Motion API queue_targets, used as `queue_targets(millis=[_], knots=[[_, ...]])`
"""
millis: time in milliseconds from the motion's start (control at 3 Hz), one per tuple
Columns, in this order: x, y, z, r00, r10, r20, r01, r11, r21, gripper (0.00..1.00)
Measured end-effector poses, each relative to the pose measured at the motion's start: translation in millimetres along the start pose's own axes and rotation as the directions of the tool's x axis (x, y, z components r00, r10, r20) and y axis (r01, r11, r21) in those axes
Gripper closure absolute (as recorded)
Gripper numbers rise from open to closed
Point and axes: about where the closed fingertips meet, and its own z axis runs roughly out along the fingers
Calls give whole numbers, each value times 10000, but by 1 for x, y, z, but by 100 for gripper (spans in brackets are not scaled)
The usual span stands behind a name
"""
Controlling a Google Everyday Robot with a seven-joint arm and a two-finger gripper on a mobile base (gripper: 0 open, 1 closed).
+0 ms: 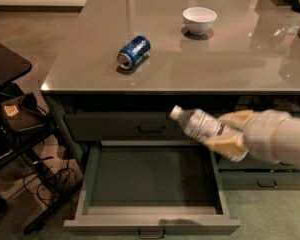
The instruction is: Place blue plastic bottle into middle drawer
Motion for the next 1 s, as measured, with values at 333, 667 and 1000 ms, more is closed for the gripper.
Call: queue_targets(millis=[333,667,1000], knots=[[66,54,67,9961,767,-438,-789,9956,-512,100],[116,91,115,9899,1230,-702,-1274,9899,-621,100],[114,82,120,9912,1224,-514,-1234,9922,-166,100]])
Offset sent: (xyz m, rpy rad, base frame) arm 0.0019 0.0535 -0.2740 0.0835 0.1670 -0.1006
